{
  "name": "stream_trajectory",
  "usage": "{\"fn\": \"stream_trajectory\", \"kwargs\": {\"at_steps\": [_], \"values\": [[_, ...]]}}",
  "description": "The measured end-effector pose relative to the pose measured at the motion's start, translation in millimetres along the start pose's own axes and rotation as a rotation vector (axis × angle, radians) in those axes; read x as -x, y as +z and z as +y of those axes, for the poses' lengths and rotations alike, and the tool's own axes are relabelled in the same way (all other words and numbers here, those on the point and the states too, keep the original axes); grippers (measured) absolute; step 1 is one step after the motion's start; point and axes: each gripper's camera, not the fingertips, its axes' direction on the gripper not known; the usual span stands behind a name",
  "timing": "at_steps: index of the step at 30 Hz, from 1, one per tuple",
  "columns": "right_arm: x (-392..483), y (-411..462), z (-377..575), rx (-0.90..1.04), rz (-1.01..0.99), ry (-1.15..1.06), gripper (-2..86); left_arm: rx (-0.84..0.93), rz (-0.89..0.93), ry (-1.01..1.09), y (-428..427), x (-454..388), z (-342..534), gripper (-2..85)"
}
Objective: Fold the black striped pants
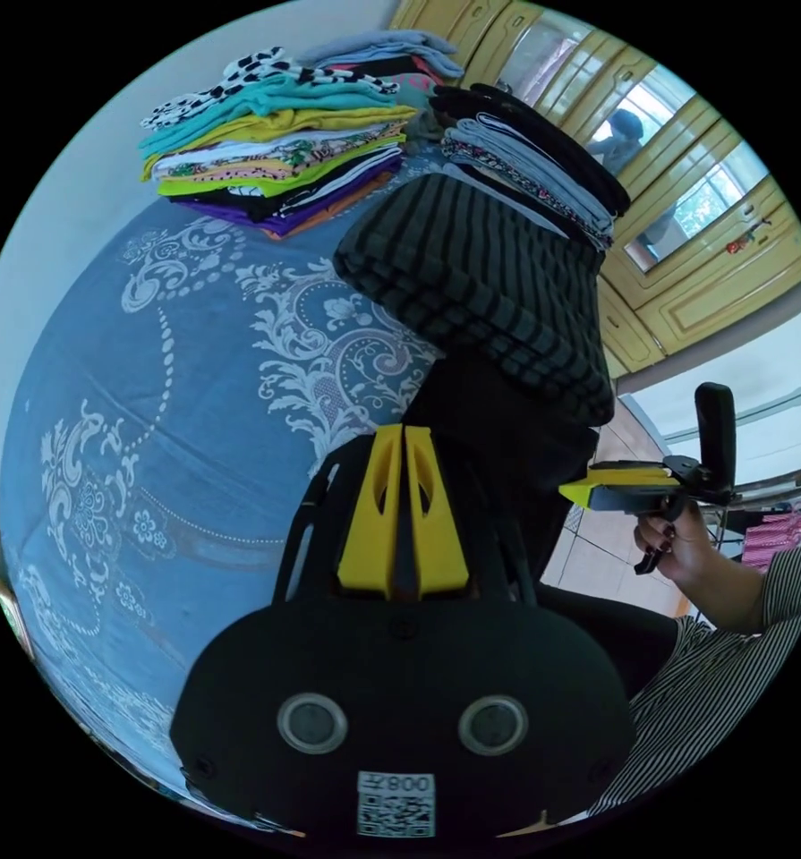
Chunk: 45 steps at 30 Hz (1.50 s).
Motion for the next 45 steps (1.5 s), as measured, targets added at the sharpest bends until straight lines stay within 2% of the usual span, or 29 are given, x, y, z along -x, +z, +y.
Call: {"fn": "stream_trajectory", "kwargs": {"at_steps": [7,17,23,29,32,34,36,39,40,45], "values": [[-12,15,4,0.036,0.037,0.037,0.6,0.086,-0.026,-0.011,22,-15,-8,0.5],[16,8,3,0.037,-0.002,0.045,0.6,0.048,0.021,-0.033,3,-25,13,0.9],[70,-15,5,-0.012,0.157,-0.040,0.1,-0.073,-0.012,-0.026,-34,-44,44,1.0],[147,-11,-11,-0.034,0.314,-0.220,0.0,-0.127,-0.104,-0.033,-60,-60,73,0.9],[176,9,-26,0.002,0.449,-0.280,0.1,-0.149,-0.111,-0.062,-75,-60,88,0.5],[188,33,-36,0.111,0.522,-0.295,0.1,-0.182,-0.093,-0.070,-89,-61,103,0.4],[202,41,-37,0.123,0.513,-0.309,0.1,-0.166,-0.051,-0.065,-92,-62,114,0.3],[233,47,-39,0.107,0.579,-0.371,0.1,-0.019,-0.037,-0.048,-78,-63,128,0.3],[244,49,-41,0.104,0.598,-0.388,0.2,-0.082,-0.054,-0.035,-85,-64,139,0.3],[284,50,-49,0.070,0.611,-0.421,0.2,-0.045,-0.024,-0.034,-114,-60,169,0.2]]}}
